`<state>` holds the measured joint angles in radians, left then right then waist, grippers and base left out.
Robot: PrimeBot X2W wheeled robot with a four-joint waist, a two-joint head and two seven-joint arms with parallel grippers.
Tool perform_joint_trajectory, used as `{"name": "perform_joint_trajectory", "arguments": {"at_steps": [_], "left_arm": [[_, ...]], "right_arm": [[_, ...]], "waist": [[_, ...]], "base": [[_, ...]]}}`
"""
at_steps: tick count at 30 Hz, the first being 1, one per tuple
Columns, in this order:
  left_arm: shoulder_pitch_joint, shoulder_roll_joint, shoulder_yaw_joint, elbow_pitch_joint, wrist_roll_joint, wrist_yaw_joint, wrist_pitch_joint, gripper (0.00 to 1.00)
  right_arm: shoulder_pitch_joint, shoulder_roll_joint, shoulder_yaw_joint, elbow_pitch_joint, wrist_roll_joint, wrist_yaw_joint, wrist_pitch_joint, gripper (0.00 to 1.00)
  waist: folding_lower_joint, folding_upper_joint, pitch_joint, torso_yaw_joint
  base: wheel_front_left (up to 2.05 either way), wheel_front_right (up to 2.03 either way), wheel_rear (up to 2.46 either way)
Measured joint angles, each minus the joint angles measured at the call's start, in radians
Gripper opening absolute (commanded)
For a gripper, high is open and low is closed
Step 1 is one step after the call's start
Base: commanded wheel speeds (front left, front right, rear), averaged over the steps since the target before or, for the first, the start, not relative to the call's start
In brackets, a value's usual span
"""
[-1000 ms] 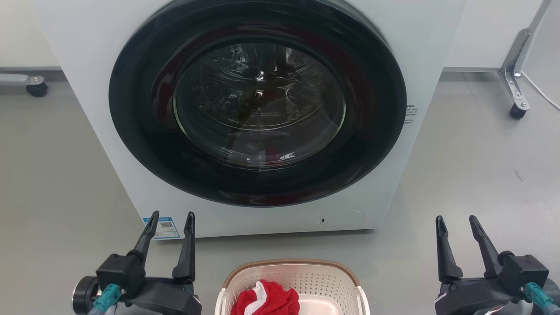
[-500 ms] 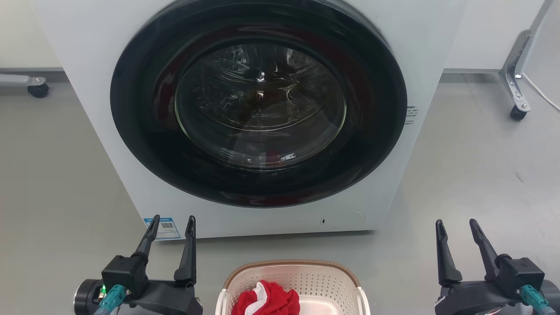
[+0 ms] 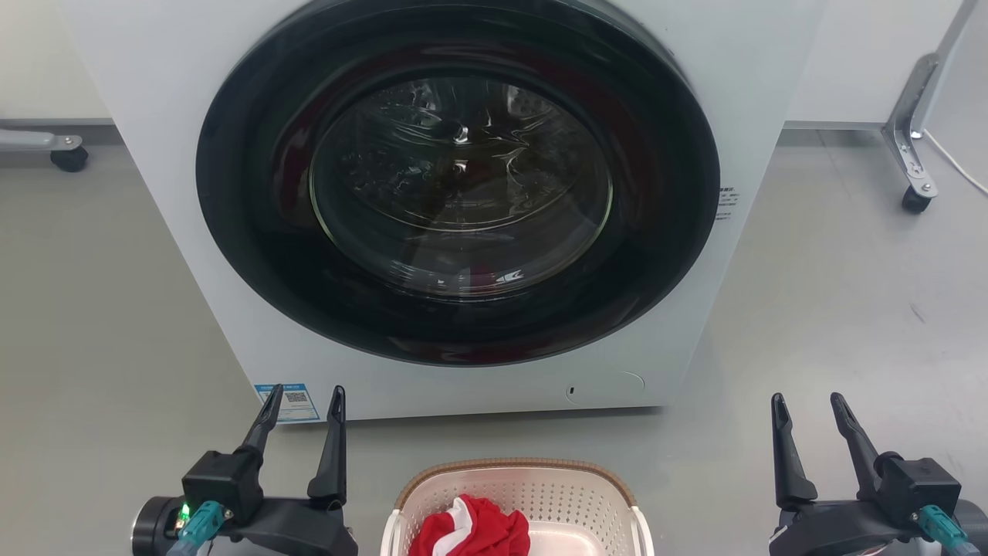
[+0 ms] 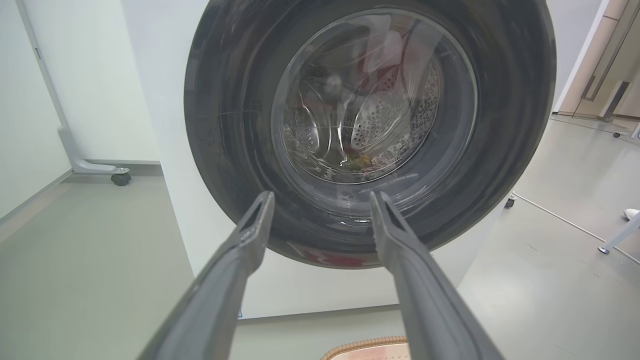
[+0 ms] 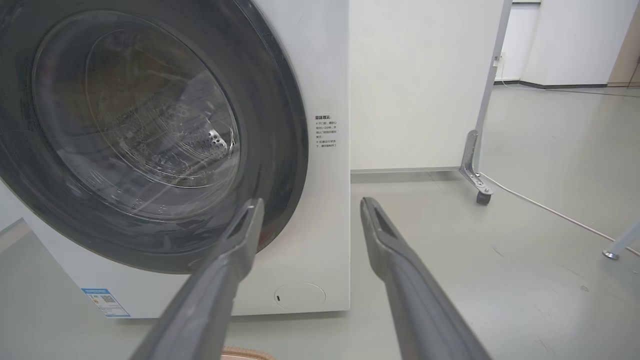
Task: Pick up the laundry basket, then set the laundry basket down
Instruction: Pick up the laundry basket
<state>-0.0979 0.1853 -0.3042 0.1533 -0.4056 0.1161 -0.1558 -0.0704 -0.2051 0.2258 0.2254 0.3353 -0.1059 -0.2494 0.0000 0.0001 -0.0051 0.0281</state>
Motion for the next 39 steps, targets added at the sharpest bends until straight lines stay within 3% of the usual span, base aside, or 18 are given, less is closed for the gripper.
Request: {"name": "perform_joint_trajectory", "arguments": {"at_steps": [19,32,39], "left_arm": [[0.003,-0.012,0.002,-0.003,0.0,0.004,0.018,1.0],[-0.047,-0.031,-0.003,0.031,-0.016,-0.003,0.041,1.0],[-0.103,-0.038,-0.009,0.083,-0.025,-0.029,0.058,1.0]], "right_arm": [[-0.002,0.0,0.006,0.002,0.0,0.002,0.001,1.0],[-0.077,0.007,0.026,0.027,0.0,0.016,0.028,1.0],[-0.129,0.017,0.034,0.065,0.0,0.023,0.045,1.0]], "waist": [[0.0,-0.0001,0.035,0.004],[0.0001,0.0,0.163,0.003],[0.0002,0.0,0.255,0.0]], "base": [[0.0,0.0,0.0],[0.0,0.0,0.0],[0.0,0.0,0.0]]}}
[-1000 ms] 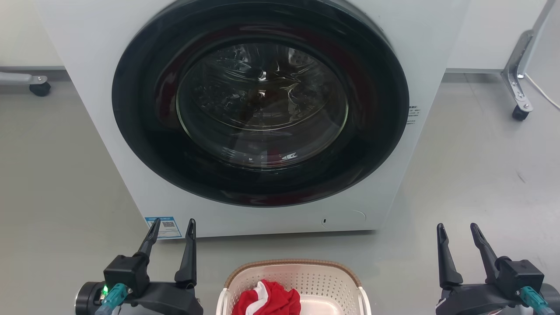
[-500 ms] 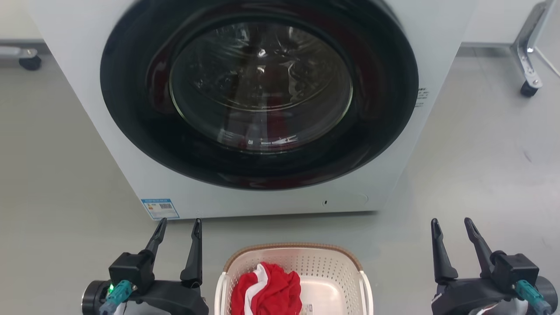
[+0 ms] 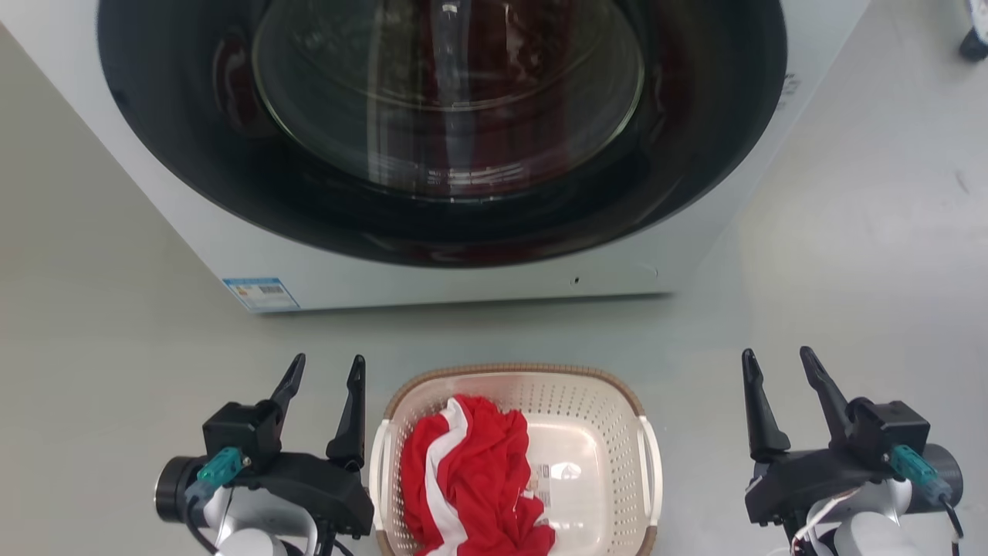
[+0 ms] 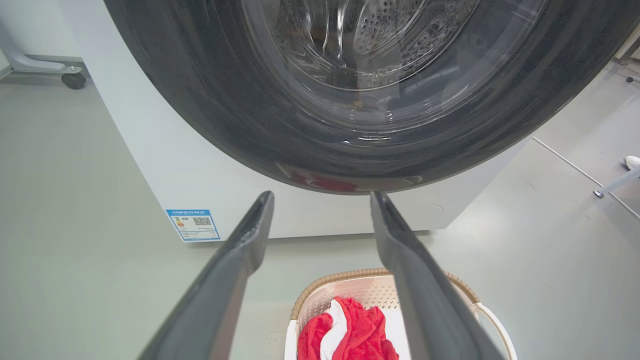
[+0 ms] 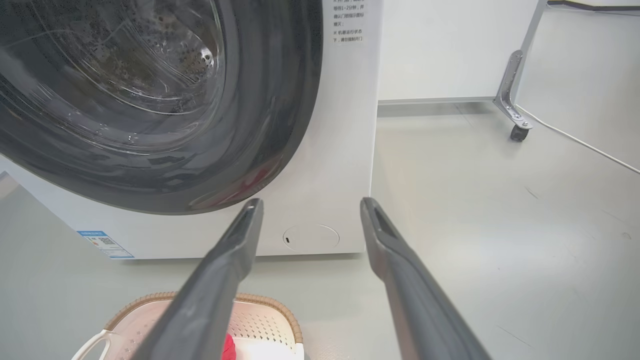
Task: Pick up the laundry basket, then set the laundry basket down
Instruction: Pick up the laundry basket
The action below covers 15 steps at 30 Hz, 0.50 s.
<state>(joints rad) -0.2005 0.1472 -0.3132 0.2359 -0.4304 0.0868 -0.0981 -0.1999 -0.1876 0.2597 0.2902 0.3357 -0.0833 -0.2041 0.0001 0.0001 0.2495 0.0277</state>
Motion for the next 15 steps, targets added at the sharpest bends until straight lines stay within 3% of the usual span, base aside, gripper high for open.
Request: {"name": "perform_joint_trajectory", "arguments": {"at_steps": [15], "left_arm": [[-0.173,-0.018,-0.004,0.185,-0.015,-0.044,0.031,1.0]], "right_arm": [[-0.148,0.039,0.015,0.113,0.009,0.013,0.028,1.0]], "waist": [[0.0001,0.0,0.208,-0.007]], "base": [[0.0,0.0,0.0]]}}
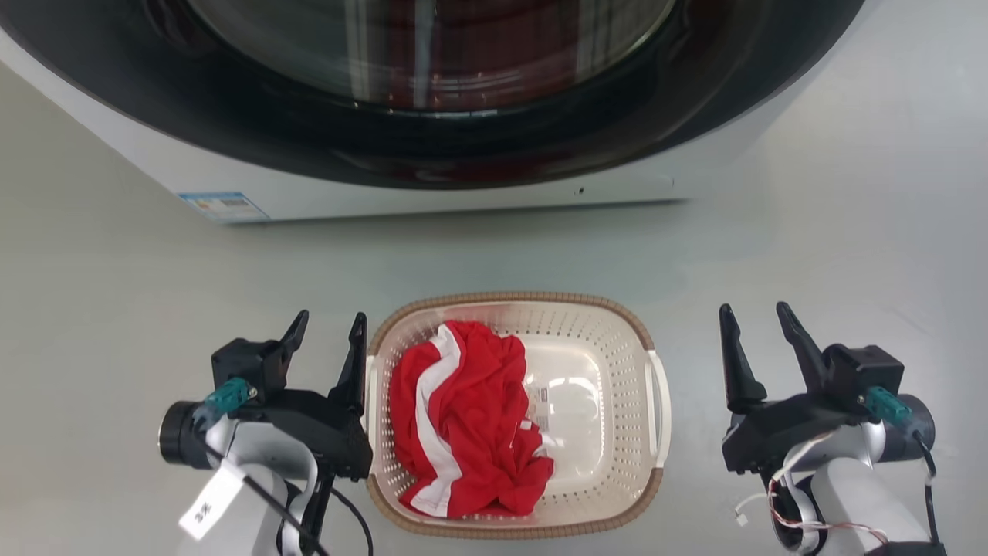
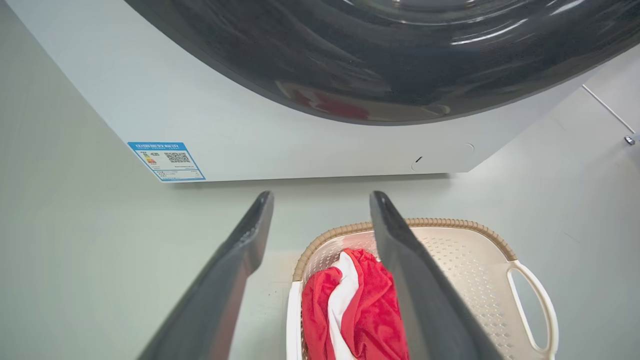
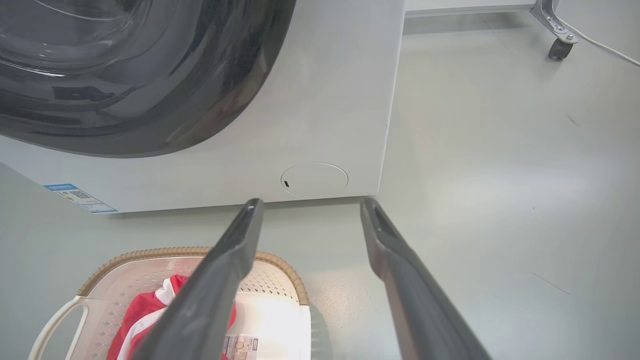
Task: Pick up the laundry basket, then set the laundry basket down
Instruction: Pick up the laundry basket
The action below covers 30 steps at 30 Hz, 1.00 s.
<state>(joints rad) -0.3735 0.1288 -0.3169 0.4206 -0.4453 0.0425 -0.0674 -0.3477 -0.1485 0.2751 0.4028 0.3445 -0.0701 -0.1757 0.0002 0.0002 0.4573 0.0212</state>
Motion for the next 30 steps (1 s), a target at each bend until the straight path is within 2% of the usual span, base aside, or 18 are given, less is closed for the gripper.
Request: {"name": "perform_joint_trajectory", "arguments": {"at_steps": [15,30], "left_arm": [[-0.168,-0.006,-0.017,0.194,-0.009,-0.087,0.03,1.0],[-0.24,-0.021,-0.038,0.364,-0.03,-0.128,0.037,1.0]], "right_arm": [[-0.148,0.036,0.052,0.149,0.001,0.037,0.044,1.0],[-0.212,0.062,0.091,0.295,0.009,0.07,0.074,1.0]], "waist": [[-0.0001,0.0,0.206,-0.004],[-0.0002,0.0,0.329,-0.014]], "base": [[0.0,0.0,0.0],[0.0,0.0,0.0]]}}
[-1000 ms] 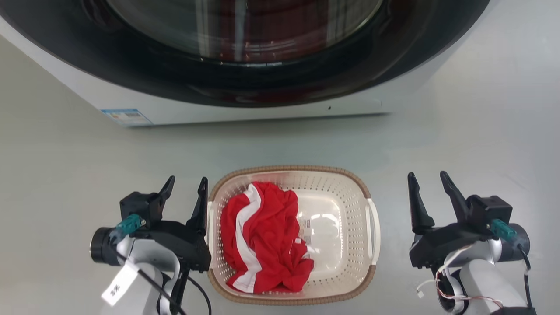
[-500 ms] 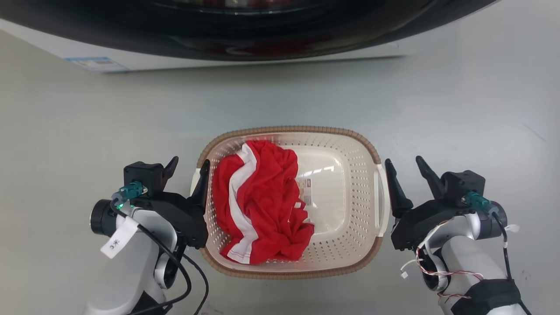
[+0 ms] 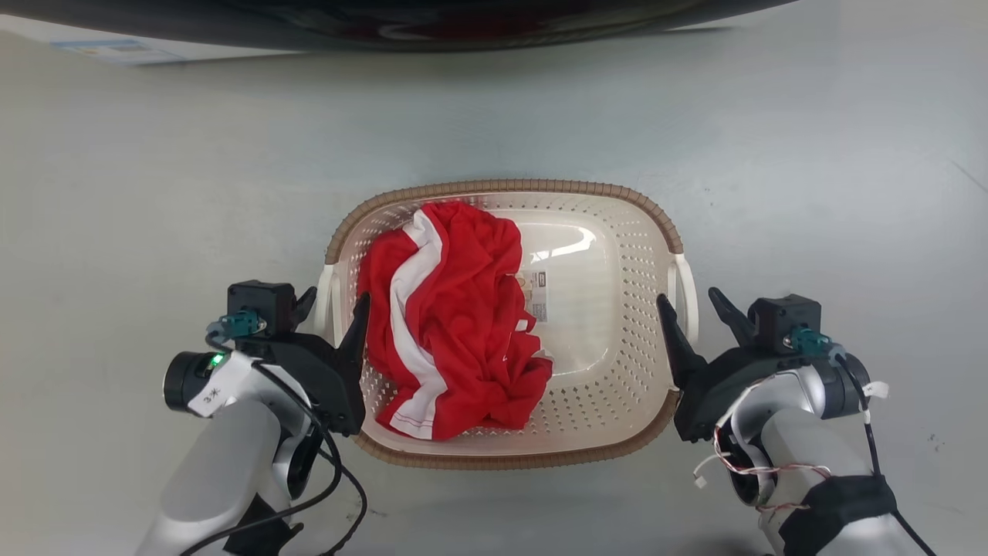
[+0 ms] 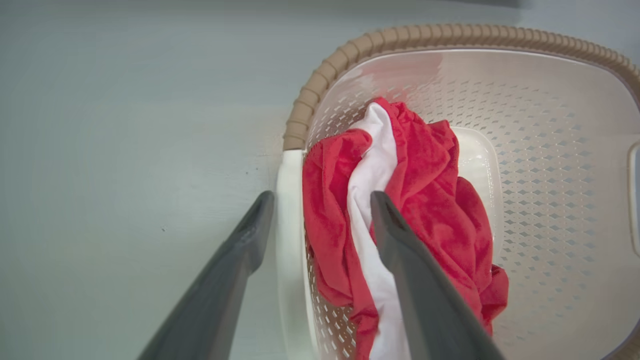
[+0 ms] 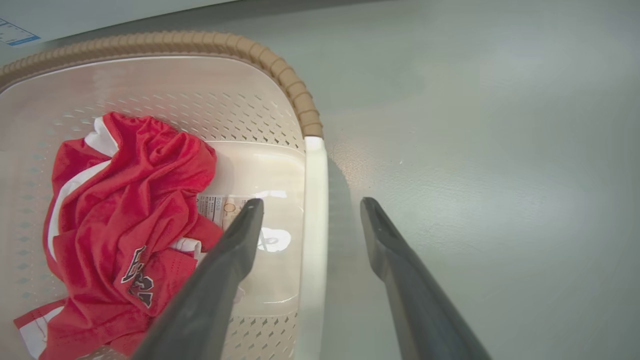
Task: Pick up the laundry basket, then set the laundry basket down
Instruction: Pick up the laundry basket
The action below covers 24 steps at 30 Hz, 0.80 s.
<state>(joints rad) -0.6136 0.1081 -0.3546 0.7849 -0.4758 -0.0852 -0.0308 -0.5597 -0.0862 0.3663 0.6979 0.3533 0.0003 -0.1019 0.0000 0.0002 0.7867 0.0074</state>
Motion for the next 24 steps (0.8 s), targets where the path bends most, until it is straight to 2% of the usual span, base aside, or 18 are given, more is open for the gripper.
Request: {"name": "perform_joint_trajectory", "arguments": {"at_steps": [11,12,13,24], "left_arm": [[-0.078,-0.017,-0.013,0.109,-0.011,-0.021,0.016,1.0],[-0.083,-0.019,-0.013,0.119,-0.013,-0.021,0.018,0.77],[-0.087,-0.02,-0.014,0.131,-0.018,-0.022,0.025,0.0],[-0.133,-0.035,-0.017,0.222,-0.035,-0.03,0.042,0.0]], "right_arm": [[-0.095,0.007,0.02,0.094,0.013,0.024,0.029,1.0],[-0.103,0.007,0.022,0.104,0.015,0.027,0.03,0.42],[-0.108,0.008,0.023,0.113,0.016,0.028,0.03,0.0],[-0.135,0.012,0.024,0.184,0.038,0.053,0.025,0.0]], "waist": [[0.0,0.0,0.056,0.001],[0.0,0.0,0.059,0.001],[0.0,0.0,0.061,0.002],[-0.0002,-0.0003,0.064,0.008]], "base": [[0.0,0.0,0.0],[0.0,0.0,0.0],[0.0,0.0,0.0],[0.0,0.0,0.0]]}}
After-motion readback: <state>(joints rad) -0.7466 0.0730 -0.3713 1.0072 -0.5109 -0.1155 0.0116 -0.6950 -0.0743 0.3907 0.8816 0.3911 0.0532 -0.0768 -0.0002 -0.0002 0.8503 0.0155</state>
